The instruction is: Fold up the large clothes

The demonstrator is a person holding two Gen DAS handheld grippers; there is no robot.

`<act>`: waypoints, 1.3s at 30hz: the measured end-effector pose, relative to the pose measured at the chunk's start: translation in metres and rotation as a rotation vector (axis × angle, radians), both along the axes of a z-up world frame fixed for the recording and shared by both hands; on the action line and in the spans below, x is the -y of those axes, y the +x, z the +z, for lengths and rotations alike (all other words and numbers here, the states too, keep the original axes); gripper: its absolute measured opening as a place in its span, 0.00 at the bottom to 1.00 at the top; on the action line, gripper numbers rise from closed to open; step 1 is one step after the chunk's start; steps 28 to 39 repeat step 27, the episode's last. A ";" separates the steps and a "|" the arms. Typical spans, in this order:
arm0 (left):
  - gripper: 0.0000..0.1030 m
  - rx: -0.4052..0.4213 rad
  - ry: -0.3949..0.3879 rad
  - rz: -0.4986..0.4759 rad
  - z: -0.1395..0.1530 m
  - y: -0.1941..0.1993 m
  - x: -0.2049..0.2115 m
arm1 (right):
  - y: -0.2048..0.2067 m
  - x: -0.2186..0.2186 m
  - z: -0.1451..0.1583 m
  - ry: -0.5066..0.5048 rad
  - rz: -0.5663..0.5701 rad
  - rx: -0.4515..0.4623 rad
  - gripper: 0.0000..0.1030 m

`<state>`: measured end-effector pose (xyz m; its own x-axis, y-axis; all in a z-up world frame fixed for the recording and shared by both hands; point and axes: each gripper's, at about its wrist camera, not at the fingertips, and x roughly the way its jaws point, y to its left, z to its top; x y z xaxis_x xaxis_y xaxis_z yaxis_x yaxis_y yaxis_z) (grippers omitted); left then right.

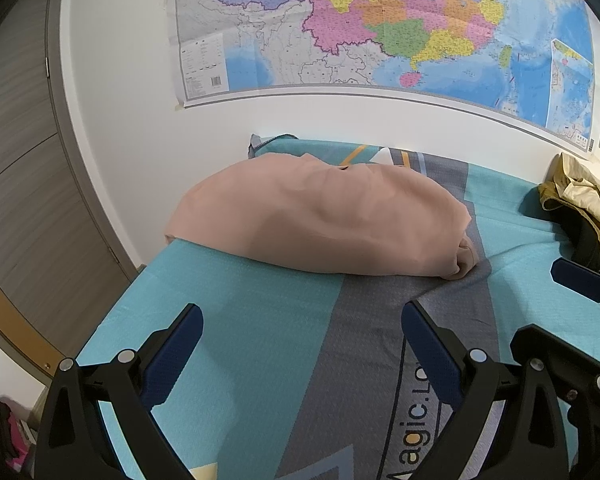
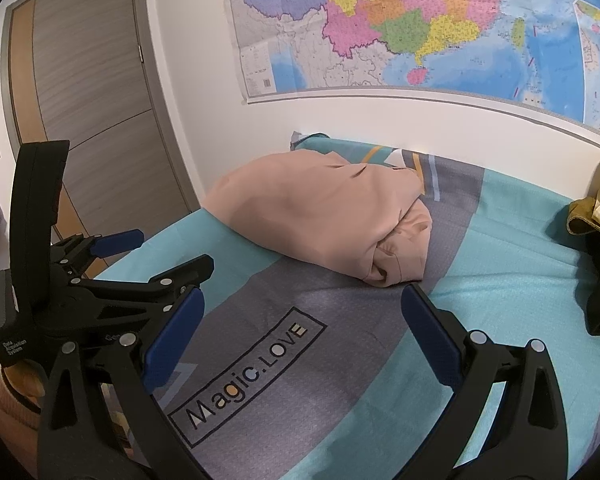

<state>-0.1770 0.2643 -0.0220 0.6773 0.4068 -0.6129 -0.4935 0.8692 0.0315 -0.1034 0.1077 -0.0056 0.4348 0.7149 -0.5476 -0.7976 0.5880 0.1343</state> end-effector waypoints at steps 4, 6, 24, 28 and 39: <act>0.93 0.000 0.000 -0.003 0.000 0.001 -0.001 | -0.001 0.001 0.001 0.003 -0.001 -0.001 0.94; 0.93 -0.001 0.002 -0.004 0.000 0.000 0.000 | -0.001 0.001 0.001 0.004 -0.003 -0.001 0.94; 0.93 0.010 -0.065 -0.093 -0.005 0.011 0.015 | 0.003 0.029 -0.003 0.023 -0.060 -0.029 0.94; 0.93 0.037 -0.118 -0.176 -0.009 0.021 0.029 | 0.005 0.056 -0.002 0.043 -0.124 -0.034 0.94; 0.93 0.037 -0.118 -0.176 -0.009 0.021 0.029 | 0.005 0.056 -0.002 0.043 -0.124 -0.034 0.94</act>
